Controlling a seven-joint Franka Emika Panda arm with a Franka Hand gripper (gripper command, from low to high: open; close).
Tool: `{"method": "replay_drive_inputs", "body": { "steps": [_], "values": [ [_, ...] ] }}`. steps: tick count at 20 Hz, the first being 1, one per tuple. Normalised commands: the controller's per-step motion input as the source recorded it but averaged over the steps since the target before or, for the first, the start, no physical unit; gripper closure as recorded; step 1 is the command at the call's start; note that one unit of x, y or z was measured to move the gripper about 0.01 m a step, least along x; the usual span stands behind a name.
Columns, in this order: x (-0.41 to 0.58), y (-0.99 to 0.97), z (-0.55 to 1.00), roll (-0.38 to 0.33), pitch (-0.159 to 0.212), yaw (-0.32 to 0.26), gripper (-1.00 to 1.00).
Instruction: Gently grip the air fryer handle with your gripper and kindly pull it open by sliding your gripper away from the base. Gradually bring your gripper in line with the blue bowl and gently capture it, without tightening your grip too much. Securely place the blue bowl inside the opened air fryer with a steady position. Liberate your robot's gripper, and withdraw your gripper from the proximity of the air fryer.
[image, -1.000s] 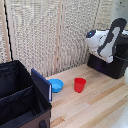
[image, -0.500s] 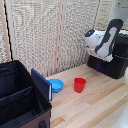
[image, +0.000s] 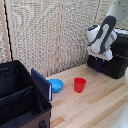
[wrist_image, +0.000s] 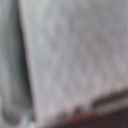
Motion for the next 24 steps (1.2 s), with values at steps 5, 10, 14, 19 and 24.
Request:
{"method": "replay_drive_inputs", "body": {
  "steps": [5, 10, 14, 19, 24],
  "values": [
    [-0.18, 0.7, 0.55, 0.164, -0.075, -0.075, 1.0],
    [-0.217, 0.92, 0.25, 0.017, -0.018, -0.011, 1.0],
    [-0.08, 0.99, 0.0, -0.001, -0.025, -0.005, 1.0],
    [-0.058, 0.91, -0.11, -0.018, -0.028, -0.021, 1.0],
    [-0.016, 0.47, -0.23, 0.0, -0.013, -0.015, 1.0]
  ]
}}
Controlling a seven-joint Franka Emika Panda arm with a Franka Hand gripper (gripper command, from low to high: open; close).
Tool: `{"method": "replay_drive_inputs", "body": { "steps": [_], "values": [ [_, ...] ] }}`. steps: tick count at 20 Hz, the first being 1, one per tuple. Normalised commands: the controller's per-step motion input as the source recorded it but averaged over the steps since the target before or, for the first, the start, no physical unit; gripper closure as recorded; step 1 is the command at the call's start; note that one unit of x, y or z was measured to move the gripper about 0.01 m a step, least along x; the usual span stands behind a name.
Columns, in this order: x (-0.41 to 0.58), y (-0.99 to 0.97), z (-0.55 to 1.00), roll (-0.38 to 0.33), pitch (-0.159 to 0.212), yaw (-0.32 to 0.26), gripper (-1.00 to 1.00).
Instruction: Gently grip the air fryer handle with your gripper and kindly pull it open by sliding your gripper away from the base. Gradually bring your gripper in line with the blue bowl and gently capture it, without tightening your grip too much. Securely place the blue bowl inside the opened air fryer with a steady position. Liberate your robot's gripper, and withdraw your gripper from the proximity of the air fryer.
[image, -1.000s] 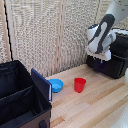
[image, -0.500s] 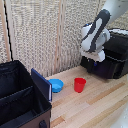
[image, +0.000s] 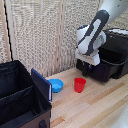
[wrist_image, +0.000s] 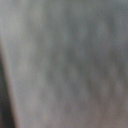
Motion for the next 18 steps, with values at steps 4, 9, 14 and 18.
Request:
{"method": "replay_drive_inputs", "body": {
  "steps": [4, 9, 14, 18],
  "values": [
    [0.031, 0.15, -0.26, -0.031, 0.0, -0.01, 1.0],
    [0.005, 0.01, -0.16, -0.023, 0.014, -0.019, 1.0],
    [0.0, 0.12, 0.31, 0.026, 0.0, -0.069, -1.0],
    [0.0, 0.24, 0.82, 0.01, 0.012, -0.056, -1.0]
  ]
}}
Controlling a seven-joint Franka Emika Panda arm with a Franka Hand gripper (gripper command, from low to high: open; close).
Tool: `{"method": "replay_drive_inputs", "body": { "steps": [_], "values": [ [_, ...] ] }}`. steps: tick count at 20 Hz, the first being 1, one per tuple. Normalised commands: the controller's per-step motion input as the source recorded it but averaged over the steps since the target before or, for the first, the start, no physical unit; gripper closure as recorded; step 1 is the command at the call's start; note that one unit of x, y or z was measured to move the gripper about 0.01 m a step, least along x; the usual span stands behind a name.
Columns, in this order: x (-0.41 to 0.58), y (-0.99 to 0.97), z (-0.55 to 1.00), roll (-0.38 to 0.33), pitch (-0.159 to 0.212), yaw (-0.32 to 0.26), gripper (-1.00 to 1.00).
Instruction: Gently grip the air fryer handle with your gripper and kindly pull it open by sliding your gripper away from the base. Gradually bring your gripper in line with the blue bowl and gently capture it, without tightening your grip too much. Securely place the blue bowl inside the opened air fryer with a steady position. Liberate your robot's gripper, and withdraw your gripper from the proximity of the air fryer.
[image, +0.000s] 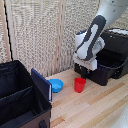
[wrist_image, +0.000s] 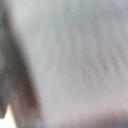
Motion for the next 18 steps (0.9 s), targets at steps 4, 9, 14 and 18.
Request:
{"method": "replay_drive_inputs", "body": {
  "steps": [4, 9, 14, 18],
  "values": [
    [0.0, 0.36, 0.9, 0.036, 0.005, -0.056, -1.0],
    [0.094, 0.43, 0.75, 0.117, 0.048, -0.015, -1.0],
    [0.264, 0.51, 0.53, 0.188, 0.088, 0.045, -1.0],
    [0.329, 0.44, 0.32, 0.235, 0.098, 0.126, -1.0]
  ]
}}
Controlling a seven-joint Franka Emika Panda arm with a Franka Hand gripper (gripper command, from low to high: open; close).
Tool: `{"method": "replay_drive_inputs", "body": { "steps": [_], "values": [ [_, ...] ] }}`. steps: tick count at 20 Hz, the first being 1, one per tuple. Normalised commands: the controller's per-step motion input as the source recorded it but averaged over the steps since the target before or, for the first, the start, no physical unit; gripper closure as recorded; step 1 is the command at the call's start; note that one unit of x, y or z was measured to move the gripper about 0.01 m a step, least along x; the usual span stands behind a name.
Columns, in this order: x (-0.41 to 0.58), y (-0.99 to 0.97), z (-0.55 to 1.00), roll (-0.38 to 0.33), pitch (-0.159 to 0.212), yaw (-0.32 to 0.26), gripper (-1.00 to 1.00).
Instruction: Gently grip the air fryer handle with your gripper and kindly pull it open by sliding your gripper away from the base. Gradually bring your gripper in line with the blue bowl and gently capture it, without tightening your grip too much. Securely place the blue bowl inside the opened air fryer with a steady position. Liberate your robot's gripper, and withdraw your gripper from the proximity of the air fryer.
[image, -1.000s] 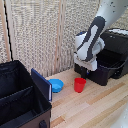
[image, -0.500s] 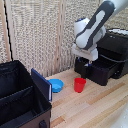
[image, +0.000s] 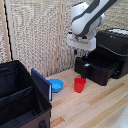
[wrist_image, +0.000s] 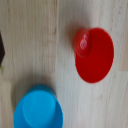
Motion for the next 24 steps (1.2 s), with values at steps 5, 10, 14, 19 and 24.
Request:
{"method": "replay_drive_inputs", "body": {
  "steps": [5, 10, 14, 19, 24],
  "values": [
    [0.346, 0.44, 0.13, 0.199, 0.068, 0.144, -1.0],
    [0.274, 0.45, 0.0, 0.156, 0.067, 0.161, -1.0],
    [0.126, 0.41, -0.08, 0.096, 0.119, 0.166, -1.0],
    [0.001, 0.3, -0.13, -0.011, 0.155, 0.143, -1.0],
    [0.0, 0.04, -0.26, -0.025, 0.078, 0.173, -1.0]
  ]
}}
